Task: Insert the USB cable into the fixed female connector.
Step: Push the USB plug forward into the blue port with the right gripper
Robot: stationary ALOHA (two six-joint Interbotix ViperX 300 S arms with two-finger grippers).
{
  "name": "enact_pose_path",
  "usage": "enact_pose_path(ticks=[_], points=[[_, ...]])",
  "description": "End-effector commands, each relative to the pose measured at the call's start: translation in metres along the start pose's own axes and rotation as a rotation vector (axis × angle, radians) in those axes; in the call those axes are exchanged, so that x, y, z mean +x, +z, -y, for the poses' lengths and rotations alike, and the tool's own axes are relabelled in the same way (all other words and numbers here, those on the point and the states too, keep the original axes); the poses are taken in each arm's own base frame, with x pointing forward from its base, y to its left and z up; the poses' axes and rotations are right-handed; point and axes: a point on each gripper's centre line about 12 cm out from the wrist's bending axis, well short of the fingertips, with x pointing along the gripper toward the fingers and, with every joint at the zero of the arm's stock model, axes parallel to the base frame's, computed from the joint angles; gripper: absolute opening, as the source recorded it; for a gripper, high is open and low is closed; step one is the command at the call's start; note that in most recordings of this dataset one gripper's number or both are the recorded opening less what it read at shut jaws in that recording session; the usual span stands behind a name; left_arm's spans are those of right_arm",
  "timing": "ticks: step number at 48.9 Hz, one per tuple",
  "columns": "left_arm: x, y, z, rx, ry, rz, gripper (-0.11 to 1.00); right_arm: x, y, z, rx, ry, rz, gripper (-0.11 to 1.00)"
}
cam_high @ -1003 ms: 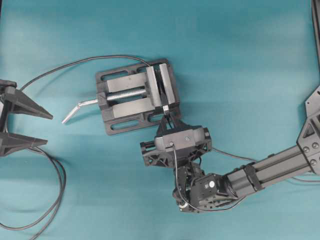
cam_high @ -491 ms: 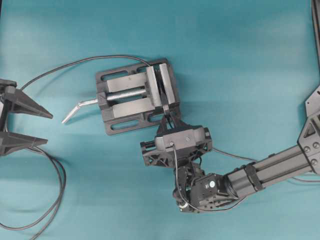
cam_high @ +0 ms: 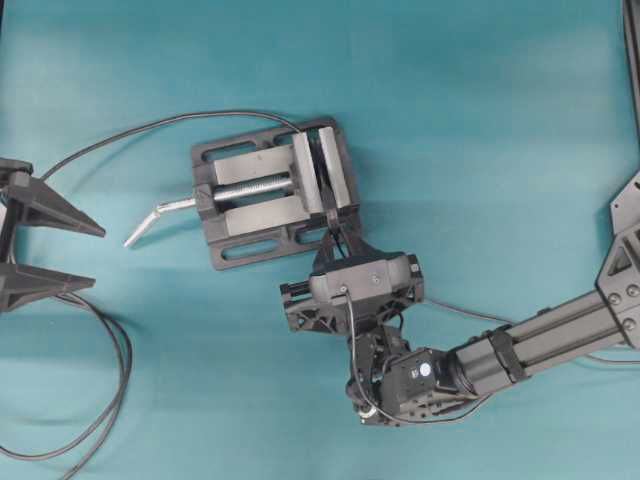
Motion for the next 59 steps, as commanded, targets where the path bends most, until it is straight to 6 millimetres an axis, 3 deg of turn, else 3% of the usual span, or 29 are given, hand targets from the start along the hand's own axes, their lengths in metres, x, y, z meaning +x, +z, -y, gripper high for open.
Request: enact_pose_path(ticks=[1, 59], points=[[0.001, 0.001, 0.000, -0.014, 0.000, 0.006, 0.86, -0.001, 0.028, -0.002, 0.061, 0.003, 0.005, 0.21], [0.001, -0.001, -0.001, -0.014, 0.002, 0.000, 0.86, 0.016, 0.038, -0.002, 0.075, -0.037, 0.034, 0.21]])
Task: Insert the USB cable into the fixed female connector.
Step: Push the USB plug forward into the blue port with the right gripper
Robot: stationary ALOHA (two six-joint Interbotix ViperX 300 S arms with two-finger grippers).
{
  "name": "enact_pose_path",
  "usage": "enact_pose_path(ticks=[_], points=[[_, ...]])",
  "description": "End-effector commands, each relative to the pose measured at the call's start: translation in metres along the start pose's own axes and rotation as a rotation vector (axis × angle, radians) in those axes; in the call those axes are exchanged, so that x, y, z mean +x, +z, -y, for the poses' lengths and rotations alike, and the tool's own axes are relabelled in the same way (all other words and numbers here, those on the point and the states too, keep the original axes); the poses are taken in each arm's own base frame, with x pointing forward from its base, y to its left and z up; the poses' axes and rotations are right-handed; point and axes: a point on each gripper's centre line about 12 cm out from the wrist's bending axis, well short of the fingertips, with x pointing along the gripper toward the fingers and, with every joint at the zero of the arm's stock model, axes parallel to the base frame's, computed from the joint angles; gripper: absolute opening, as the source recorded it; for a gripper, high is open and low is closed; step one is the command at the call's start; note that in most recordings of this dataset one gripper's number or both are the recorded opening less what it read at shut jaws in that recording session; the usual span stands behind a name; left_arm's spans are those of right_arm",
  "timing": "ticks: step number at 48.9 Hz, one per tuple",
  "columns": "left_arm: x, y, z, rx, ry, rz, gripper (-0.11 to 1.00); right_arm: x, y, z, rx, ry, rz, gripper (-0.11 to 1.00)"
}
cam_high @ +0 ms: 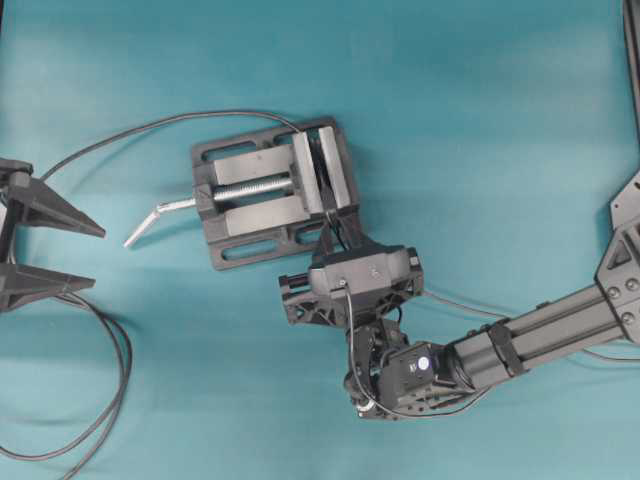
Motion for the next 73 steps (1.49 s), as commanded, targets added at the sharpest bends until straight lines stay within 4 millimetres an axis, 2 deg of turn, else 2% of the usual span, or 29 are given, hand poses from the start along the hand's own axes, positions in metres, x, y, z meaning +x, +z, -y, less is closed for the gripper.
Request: enact_pose_path(ticks=[1, 24, 36, 73], points=[[0.001, 0.000, 0.000, -0.013, 0.002, 0.002, 0.86, 0.009, 0.031, -0.003, 0.072, -0.019, 0.005, 0.21], [0.001, 0.000, 0.000, -0.013, 0.002, 0.002, 0.86, 0.013, 0.027, -0.002, 0.066, -0.026, 0.007, 0.21], [0.001, -0.001, -0.001, -0.013, 0.002, 0.002, 0.86, 0.017, 0.018, -0.002, 0.047, -0.035, 0.012, 0.21], [0.001, -0.001, -0.001, -0.012, 0.003, 0.001, 0.86, 0.039, 0.023, 0.002, 0.047, -0.081, 0.010, 0.21]])
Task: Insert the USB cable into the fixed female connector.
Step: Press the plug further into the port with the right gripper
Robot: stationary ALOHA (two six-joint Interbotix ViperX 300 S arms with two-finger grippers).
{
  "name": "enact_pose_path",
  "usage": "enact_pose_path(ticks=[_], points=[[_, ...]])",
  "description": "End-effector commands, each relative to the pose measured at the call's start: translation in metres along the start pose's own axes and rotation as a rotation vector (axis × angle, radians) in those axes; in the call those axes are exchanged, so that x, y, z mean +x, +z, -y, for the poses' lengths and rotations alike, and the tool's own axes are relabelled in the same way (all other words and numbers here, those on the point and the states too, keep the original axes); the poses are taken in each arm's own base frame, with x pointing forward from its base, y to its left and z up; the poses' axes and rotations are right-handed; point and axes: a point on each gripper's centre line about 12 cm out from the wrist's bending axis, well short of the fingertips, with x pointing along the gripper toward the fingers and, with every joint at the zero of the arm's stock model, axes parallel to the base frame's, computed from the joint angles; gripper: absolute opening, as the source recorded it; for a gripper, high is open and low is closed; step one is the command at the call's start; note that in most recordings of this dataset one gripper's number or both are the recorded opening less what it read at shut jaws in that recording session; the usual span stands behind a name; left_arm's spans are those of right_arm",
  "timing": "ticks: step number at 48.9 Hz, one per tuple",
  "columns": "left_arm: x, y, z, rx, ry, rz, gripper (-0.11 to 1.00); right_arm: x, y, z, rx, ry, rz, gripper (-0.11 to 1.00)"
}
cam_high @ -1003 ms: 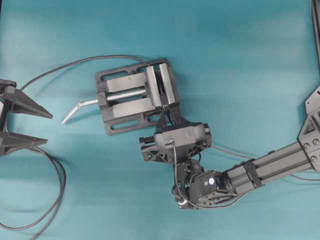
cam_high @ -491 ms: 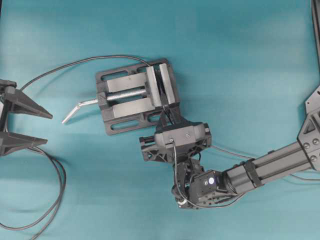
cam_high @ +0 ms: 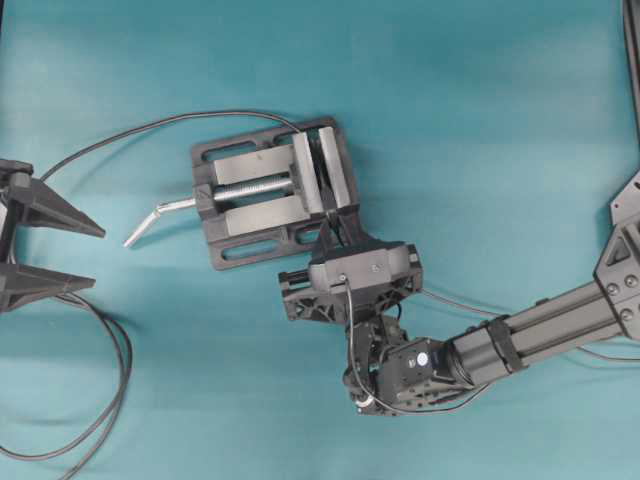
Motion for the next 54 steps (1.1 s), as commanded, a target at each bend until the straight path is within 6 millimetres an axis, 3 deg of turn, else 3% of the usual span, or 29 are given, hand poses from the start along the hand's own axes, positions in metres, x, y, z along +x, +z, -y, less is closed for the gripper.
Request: enact_pose_path(ticks=[1, 20, 54], points=[[0.001, 0.001, 0.000, -0.012, 0.002, 0.005, 0.86, 0.033, 0.021, 0.002, 0.041, -0.072, 0.010, 0.21], [-0.001, 0.001, 0.000, -0.012, 0.001, 0.007, 0.86, 0.056, 0.028, 0.003, 0.020, -0.020, 0.027, 0.21], [-0.003, 0.002, -0.001, -0.015, 0.008, 0.008, 0.86, 0.068, 0.047, 0.013, 0.056, -0.099, 0.049, 0.21]])
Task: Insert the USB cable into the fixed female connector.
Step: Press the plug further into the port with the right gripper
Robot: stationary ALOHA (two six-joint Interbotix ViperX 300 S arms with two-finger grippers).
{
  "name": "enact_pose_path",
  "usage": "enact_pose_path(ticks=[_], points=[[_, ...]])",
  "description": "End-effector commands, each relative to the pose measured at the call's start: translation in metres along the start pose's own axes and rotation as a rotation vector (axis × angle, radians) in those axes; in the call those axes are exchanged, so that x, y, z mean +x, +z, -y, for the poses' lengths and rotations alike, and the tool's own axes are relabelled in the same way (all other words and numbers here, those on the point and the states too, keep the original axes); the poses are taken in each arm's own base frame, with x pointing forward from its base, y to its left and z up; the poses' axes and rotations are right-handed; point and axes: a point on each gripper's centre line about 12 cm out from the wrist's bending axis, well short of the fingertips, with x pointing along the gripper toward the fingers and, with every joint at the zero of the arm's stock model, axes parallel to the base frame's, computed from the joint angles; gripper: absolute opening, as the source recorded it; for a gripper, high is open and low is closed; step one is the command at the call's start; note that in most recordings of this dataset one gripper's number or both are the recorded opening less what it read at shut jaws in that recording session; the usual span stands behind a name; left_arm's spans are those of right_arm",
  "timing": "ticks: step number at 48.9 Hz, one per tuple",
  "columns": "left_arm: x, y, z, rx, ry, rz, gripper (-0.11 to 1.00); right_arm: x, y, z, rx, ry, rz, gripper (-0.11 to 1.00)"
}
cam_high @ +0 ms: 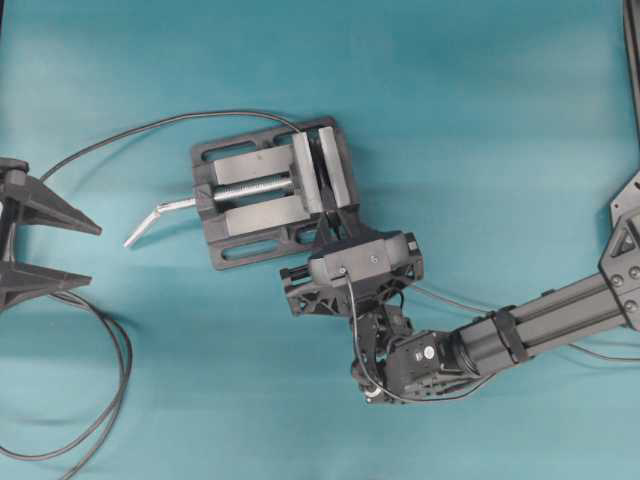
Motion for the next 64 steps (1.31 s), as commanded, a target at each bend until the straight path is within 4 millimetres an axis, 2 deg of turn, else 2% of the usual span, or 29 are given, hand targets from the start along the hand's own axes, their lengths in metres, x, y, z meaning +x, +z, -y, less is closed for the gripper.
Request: enact_pose_path(ticks=[1, 43, 46, 52, 64], points=[[0.000, 0.000, 0.000, -0.012, 0.002, 0.002, 0.86, 0.056, 0.042, 0.014, 0.089, -0.157, 0.018, 0.21], [0.001, 0.001, 0.000, -0.012, 0.002, 0.002, 0.86, 0.043, 0.036, 0.011, 0.091, -0.137, -0.011, 0.21], [0.001, 0.001, 0.000, -0.012, 0.002, 0.002, 0.86, 0.043, 0.036, 0.011, 0.093, -0.138, -0.014, 0.25], [0.000, -0.001, -0.001, -0.012, 0.004, -0.005, 0.86, 0.042, 0.037, 0.011, 0.097, -0.137, -0.015, 0.41], [0.001, -0.001, -0.002, -0.014, 0.011, -0.013, 0.86, 0.027, 0.040, 0.008, 0.104, -0.106, -0.023, 0.42]])
